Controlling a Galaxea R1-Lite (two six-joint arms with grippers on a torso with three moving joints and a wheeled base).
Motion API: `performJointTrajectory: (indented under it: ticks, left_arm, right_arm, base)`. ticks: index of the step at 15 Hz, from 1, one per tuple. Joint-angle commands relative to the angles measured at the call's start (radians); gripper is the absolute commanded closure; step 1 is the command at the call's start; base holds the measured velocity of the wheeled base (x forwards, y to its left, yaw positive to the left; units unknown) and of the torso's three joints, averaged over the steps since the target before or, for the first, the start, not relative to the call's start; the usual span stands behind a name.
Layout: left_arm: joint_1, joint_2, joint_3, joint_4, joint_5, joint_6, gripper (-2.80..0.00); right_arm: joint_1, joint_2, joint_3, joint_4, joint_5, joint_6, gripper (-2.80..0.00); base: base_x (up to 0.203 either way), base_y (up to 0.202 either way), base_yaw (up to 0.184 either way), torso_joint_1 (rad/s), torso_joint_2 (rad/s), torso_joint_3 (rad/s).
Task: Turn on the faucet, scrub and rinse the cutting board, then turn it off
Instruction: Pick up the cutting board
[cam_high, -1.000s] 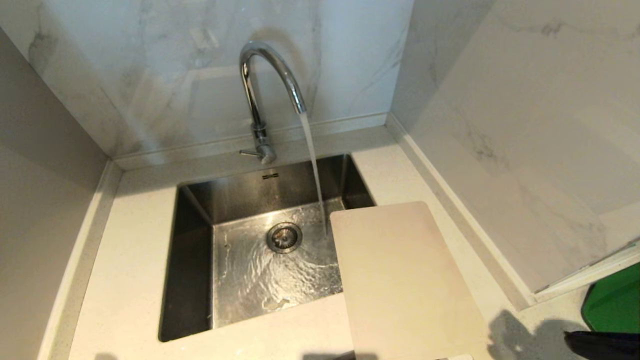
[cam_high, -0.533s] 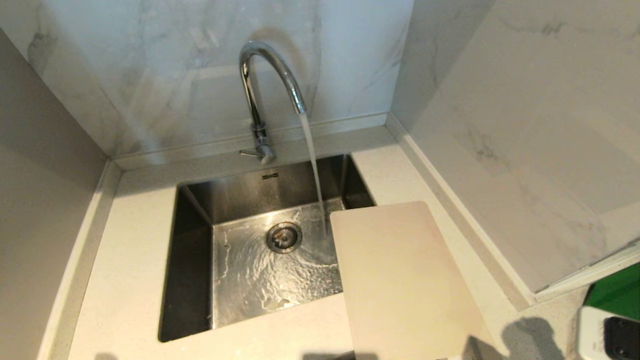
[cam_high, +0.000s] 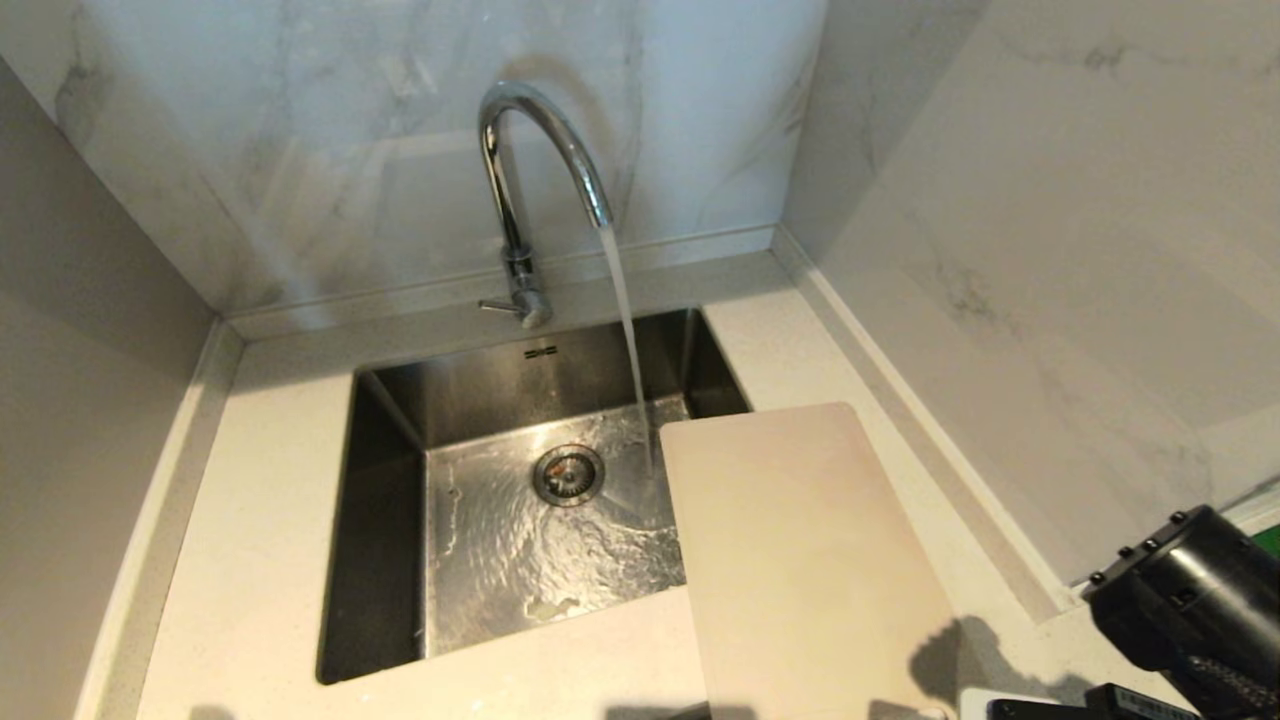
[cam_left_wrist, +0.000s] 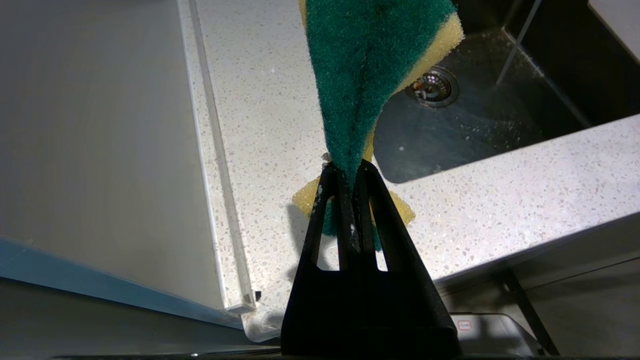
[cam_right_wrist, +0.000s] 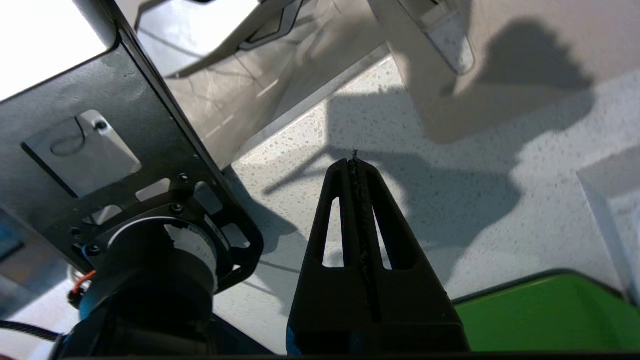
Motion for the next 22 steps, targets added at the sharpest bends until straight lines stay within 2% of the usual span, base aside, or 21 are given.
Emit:
performJointTrajectory:
  ticks: [1, 2, 5, 7, 8, 11, 14, 17, 22]
  left_arm:
    - [0.0, 0.002, 0.0, 0.0, 0.0, 0.0, 0.0]
    - [0.0, 0.002, 0.0, 0.0, 0.0, 0.0, 0.0]
    - [0.0, 0.002, 0.0, 0.0, 0.001, 0.0, 0.0]
    - [0.0, 0.002, 0.0, 0.0, 0.0, 0.0, 0.0]
    - [0.0, 0.002, 0.0, 0.0, 0.0, 0.0, 0.0]
    - [0.0, 0.002, 0.0, 0.0, 0.0, 0.0, 0.0]
    - [0.0, 0.002, 0.0, 0.0, 0.0, 0.0, 0.0]
    - [0.0, 0.002, 0.0, 0.0, 0.0, 0.0, 0.0]
    - [0.0, 0.0, 0.0, 0.0, 0.0, 0.0, 0.0]
  right_arm:
    - [0.05, 0.099, 0.01, -0.023, -0.016, -0.006, 0.0]
    - [0.062, 0.122, 0.017, -0.047, -0.037, -0.006, -2.8]
    - [0.113, 0.189, 0.076, -0.136, -0.131, -0.011, -2.8]
    - [0.164, 0.203, 0.127, -0.191, -0.142, -0.033, -2.8]
    - [0.166, 0.206, 0.132, -0.195, -0.147, -0.062, -2.8]
    - [0.209, 0.21, 0.131, -0.212, -0.188, -0.075, -2.8]
    - [0.246, 0.231, 0.213, -0.411, -0.236, -0.133, -2.8]
    - [0.246, 0.22, 0.332, -0.591, -0.239, -0.254, -2.8]
    - [0.248, 0.26, 0.337, -0.603, -0.195, -0.271, -2.8]
  base:
    - [0.0, 0.0, 0.0, 0.0, 0.0, 0.0]
    - [0.0, 0.0, 0.0, 0.0, 0.0, 0.0]
    - [0.0, 0.0, 0.0, 0.0, 0.0, 0.0]
    - [0.0, 0.0, 0.0, 0.0, 0.0, 0.0]
    - [0.0, 0.0, 0.0, 0.0, 0.0, 0.0]
    - [0.0, 0.0, 0.0, 0.0, 0.0, 0.0]
    - [0.0, 0.0, 0.0, 0.0, 0.0, 0.0]
    - [0.0, 0.0, 0.0, 0.0, 0.0, 0.0]
    - [0.0, 0.0, 0.0, 0.0, 0.0, 0.0]
